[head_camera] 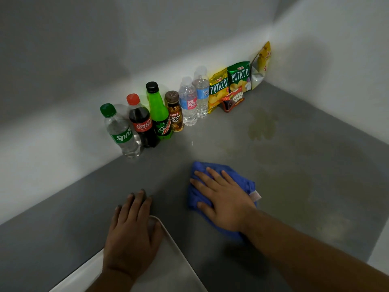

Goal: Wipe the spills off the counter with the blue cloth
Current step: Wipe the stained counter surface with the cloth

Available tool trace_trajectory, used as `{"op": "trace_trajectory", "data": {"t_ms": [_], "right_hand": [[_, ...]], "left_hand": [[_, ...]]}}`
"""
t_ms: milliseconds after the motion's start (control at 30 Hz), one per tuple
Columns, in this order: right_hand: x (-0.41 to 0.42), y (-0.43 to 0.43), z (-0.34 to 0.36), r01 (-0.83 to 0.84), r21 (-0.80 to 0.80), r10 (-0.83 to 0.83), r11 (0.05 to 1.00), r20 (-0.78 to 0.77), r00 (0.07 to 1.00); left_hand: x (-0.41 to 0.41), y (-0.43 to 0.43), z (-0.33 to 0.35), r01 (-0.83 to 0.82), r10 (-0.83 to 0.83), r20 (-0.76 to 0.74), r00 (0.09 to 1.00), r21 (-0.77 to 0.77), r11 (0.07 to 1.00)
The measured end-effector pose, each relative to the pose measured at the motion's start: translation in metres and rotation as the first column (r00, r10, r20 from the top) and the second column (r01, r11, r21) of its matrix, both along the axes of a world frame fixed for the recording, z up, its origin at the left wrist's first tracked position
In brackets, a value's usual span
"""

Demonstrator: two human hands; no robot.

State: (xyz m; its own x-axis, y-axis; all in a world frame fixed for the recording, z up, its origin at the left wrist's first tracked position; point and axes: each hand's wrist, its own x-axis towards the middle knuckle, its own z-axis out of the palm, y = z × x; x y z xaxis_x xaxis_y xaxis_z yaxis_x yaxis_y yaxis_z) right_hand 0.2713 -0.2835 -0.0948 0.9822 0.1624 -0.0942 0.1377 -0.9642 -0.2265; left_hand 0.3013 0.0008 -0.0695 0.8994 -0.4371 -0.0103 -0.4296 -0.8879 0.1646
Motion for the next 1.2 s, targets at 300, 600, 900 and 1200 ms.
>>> {"op": "trace_trajectory", "data": {"t_ms": [300,600,900,1200], "right_hand": [[0.067,0.026,0.010,0.234,-0.036,-0.234,0.972,-0.008,0.972],[-0.004,-0.018,0.011,0.062,-0.078,-0.066,0.995,-0.042,0.997],[-0.045,-0.011,0.021,0.198,-0.026,-0.198,0.980,-0.013,0.980],[-0.072,-0.076,0.023,0.324,-0.093,-0.330,0.941,-0.046,0.943]], "left_hand": [[0.001,0.002,-0.007,-0.003,0.004,0.026,1.000,-0.009,1.000],[-0.001,-0.003,0.001,-0.003,0.003,0.038,0.999,0.010,1.000],[-0.009,-0.093,0.015,0.075,-0.065,0.077,0.995,-0.140,0.987],[-0.036,-0.125,0.003,0.150,-0.149,0.022,0.989,-0.094,0.984]]}}
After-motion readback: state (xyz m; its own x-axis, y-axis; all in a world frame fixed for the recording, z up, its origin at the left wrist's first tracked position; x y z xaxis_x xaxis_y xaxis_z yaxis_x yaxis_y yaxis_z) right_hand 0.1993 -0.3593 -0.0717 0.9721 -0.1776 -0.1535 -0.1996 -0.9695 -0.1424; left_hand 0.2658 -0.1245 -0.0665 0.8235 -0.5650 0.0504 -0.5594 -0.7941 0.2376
